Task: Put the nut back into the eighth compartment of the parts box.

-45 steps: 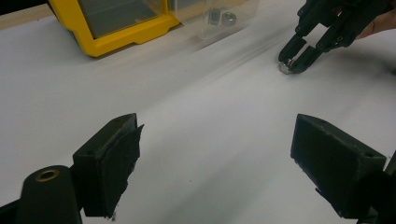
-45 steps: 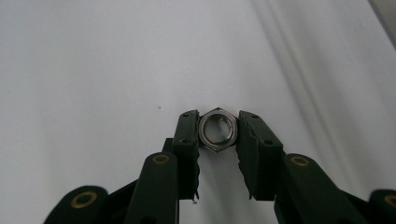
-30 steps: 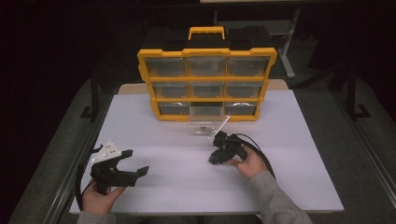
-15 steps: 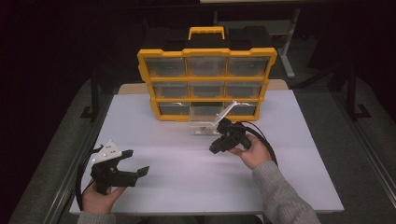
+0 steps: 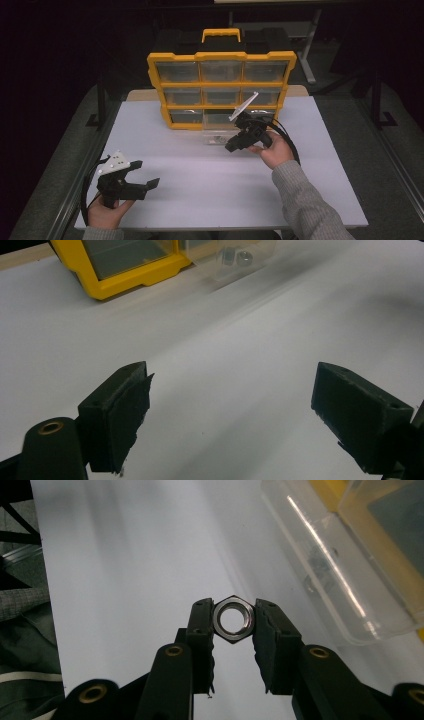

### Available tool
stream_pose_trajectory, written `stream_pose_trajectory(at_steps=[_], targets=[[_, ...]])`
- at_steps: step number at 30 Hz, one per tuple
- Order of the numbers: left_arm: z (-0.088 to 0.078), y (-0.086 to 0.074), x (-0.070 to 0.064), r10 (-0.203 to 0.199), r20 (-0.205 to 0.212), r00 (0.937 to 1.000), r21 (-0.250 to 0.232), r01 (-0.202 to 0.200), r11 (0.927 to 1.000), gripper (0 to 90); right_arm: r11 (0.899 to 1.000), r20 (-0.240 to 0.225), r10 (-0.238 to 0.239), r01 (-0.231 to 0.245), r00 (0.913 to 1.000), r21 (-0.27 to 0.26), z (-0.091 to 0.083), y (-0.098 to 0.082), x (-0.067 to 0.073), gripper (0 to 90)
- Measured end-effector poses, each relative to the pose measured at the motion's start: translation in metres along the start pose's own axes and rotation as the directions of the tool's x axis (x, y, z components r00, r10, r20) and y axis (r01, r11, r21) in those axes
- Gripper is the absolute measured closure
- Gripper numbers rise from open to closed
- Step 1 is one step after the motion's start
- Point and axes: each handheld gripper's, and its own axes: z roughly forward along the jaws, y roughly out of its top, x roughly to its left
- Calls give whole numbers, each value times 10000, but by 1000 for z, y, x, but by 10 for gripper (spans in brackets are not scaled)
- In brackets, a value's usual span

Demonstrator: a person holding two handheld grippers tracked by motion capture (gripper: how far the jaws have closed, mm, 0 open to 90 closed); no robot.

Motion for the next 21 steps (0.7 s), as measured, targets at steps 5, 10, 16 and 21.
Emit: stream_pose_trajectory(at_steps=[5,10,16,21], targets=[[0,0,-1,30,8,10000,8,-30,10000,152,9999,90,-31,32,10000,-118,-9,8,-6,690],[0,0,-1,3,14,10000,-32,-3,10000,152,9999,221,-43,45,9997,-112,-13,15,-9,690],[0,0,-1,24,25,10000,-46,-24,10000,152,9999,402,96,-92,9991,-106,-18,27,-18,690],[-1,1,0,-58,81,10000,-195,60,9998,152,9997,613,251,-250,9978,-14,-20,36,-26,690]])
